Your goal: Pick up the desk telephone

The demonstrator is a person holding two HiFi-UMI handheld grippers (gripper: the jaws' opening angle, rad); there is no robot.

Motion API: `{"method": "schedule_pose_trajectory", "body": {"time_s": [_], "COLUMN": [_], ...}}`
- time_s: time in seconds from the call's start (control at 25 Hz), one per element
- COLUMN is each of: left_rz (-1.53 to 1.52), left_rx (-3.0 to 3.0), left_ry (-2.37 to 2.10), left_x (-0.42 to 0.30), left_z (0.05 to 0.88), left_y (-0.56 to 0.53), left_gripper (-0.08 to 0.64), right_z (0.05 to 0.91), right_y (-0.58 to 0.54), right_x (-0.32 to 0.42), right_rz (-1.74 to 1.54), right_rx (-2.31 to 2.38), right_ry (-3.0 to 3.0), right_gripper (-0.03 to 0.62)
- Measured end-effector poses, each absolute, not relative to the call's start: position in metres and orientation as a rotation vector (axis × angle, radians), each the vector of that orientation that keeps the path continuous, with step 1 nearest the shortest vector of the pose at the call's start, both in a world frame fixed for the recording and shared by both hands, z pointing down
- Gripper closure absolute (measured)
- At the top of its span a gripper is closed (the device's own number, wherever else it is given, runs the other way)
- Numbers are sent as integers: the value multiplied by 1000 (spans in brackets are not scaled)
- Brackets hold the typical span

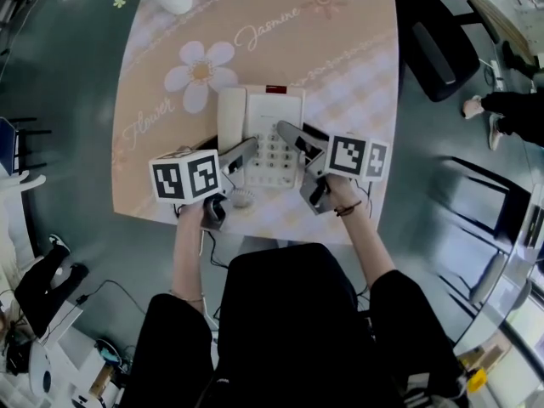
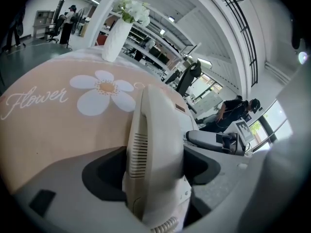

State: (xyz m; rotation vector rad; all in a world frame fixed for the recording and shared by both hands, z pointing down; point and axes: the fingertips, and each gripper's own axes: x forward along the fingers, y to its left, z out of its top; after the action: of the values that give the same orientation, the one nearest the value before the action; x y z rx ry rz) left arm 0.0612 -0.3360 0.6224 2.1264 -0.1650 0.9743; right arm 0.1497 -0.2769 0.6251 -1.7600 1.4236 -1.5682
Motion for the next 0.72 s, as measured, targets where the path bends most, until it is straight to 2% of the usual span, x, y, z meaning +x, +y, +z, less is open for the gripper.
{"method": "schedule_pose_trajectory", "body": {"time_s": [0.72], "left_rz": [981], "left_rx": [2146], "left_ry": [-191], "left_x": [61], "left_z": [626], "left_y": [-335], "left_gripper": [238], "right_z": [628], "right_y": [-276], "right_x": [150], "right_rz": [-1554], "right_rx": [-1777], "right_ry": [1407], "right_gripper": [370]}}
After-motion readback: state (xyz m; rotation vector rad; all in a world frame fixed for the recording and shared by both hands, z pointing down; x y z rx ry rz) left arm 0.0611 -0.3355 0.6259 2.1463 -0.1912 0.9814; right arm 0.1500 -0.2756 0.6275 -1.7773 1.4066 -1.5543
